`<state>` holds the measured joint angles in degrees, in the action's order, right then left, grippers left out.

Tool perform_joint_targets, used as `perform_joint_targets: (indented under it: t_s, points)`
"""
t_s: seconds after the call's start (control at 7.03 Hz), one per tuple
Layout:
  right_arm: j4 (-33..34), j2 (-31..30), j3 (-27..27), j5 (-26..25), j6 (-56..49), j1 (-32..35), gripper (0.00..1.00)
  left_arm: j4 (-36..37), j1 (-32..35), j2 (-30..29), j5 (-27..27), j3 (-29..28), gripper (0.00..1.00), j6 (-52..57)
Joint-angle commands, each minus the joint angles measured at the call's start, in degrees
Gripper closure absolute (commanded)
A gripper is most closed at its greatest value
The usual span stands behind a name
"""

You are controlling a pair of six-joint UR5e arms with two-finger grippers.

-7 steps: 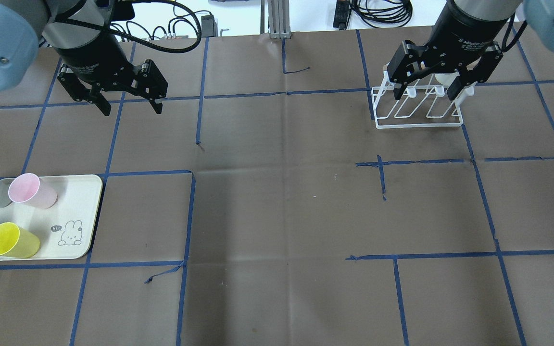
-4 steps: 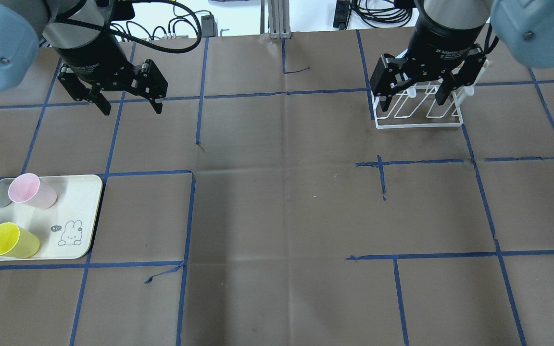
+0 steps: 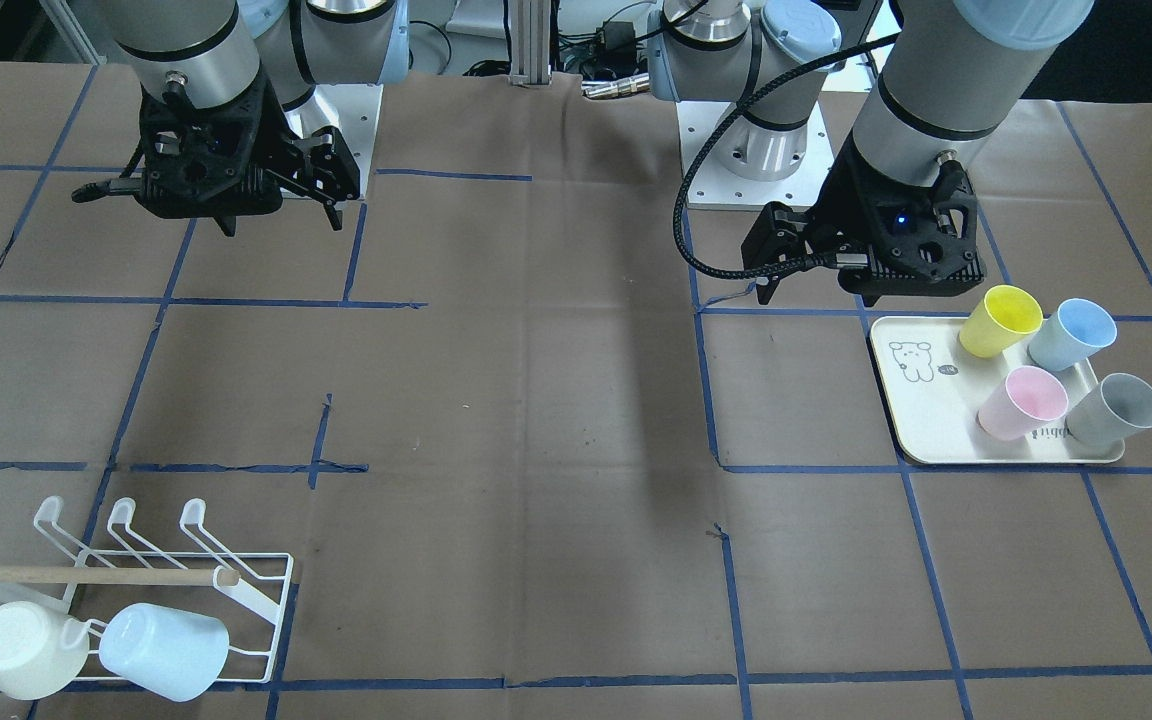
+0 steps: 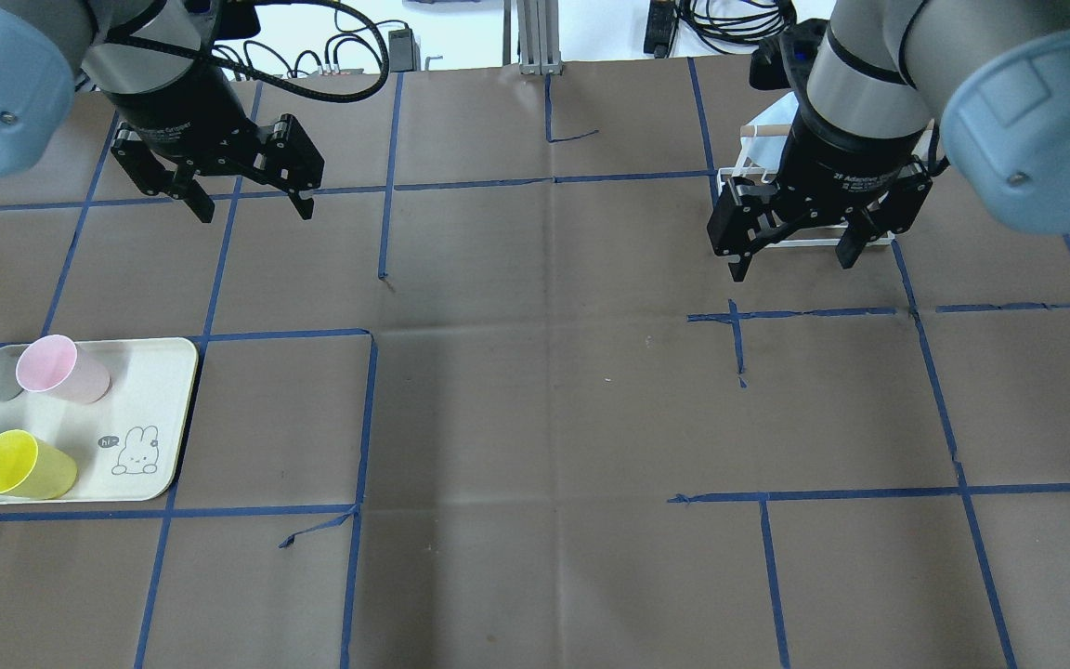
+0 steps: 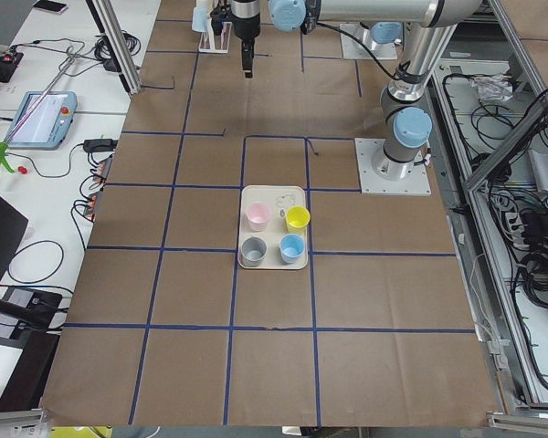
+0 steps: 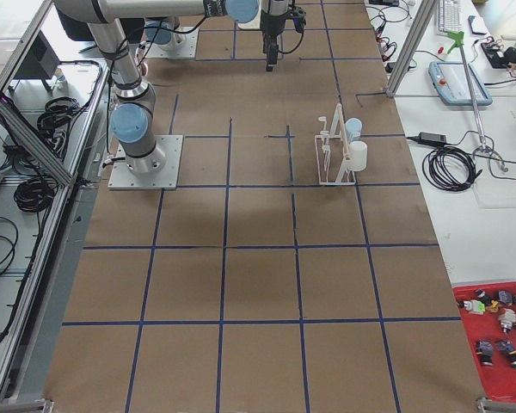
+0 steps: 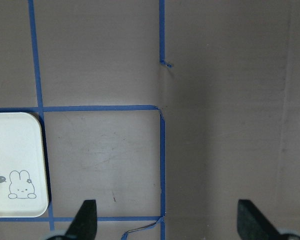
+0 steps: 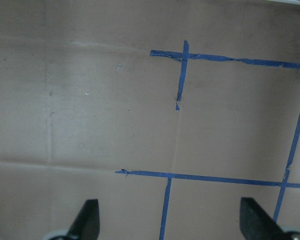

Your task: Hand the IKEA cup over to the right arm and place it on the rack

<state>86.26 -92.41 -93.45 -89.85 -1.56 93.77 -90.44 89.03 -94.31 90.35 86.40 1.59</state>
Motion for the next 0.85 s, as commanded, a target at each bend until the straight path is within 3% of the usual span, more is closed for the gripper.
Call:
perform_joint_targets:
  t_s: [0.0, 0.71]
  points:
    - [0.05, -0.75, -0.94, -0.24, 0.15, -0.25, 0.0, 0.0, 0.0, 0.0, 0.0, 0.0, 0.0, -0.01]
    - [0.14, -0.49, -1.12, -0.06, 0.24, -0.78, 0.0, 0.0, 0.0, 0.0, 0.0, 0.0, 0.0, -0.1]
